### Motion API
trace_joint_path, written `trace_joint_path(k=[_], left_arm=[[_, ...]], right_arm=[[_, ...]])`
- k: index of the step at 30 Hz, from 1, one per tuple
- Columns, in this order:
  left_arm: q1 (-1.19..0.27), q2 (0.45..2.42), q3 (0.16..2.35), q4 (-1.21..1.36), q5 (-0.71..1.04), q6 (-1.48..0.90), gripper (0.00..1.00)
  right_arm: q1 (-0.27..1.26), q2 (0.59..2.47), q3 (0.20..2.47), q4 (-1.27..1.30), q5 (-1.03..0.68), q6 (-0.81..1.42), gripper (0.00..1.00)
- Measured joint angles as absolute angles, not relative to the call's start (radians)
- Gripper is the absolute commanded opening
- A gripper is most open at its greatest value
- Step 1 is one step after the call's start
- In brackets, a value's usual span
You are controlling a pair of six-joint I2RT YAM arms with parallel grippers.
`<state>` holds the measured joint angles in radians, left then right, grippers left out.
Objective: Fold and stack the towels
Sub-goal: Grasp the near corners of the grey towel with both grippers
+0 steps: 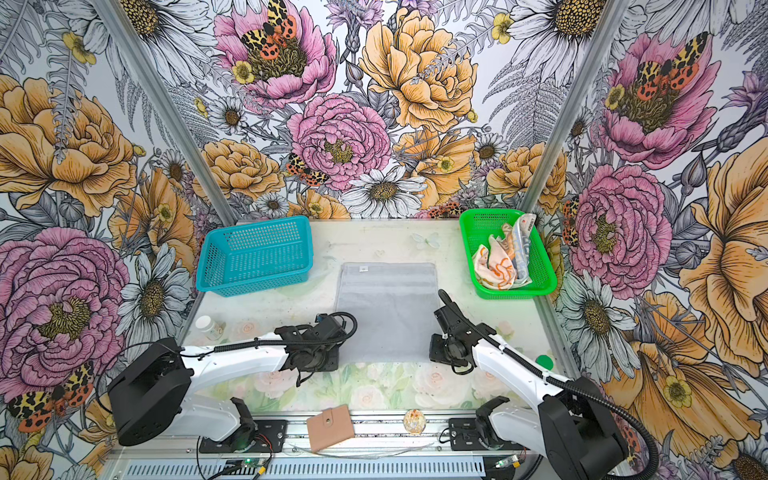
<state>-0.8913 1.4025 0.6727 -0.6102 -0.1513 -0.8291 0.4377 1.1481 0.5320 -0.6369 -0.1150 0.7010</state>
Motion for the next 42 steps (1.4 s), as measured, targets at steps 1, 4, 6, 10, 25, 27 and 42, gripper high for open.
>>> trace_joint_path(k=[1,4,6,10,25,27,42], left_arm=[[-0.890,1.402,0.672,-0.607,-0.151,-0.831,0.33],[-0.885,1.402,0.667,-0.589,-0.151,-0.832,0.33],[-0.885,1.402,0.664,-0.570,-0.151,-0.831,0.31],[-0.879,1.405,0.660,-0.549,-0.148,-0.832,0.15],[-0.874,1.403,0.647,-0.514,-0.139,-0.832,0.00],[-0.874,1.402,0.646,-0.513,-0.138,-0.832,0.00],[-0.876,1.291,0.608,-0.551,-0.121,-0.832,0.00]], right_arm=[[0.437,1.146,0.532,-0.639,-0.113,0.702,0.41],[0.438,1.133,0.532,-0.642,-0.105,0.705,0.41],[0.438,1.127,0.532,-0.650,-0.101,0.708,0.41],[0.437,1.120,0.532,-0.666,-0.090,0.711,0.42],[0.438,1.174,0.530,-0.672,-0.083,0.714,0.37],[0.438,1.185,0.530,-0.670,-0.084,0.714,0.26],[0.438,1.200,0.533,-0.643,-0.112,0.710,0.00]])
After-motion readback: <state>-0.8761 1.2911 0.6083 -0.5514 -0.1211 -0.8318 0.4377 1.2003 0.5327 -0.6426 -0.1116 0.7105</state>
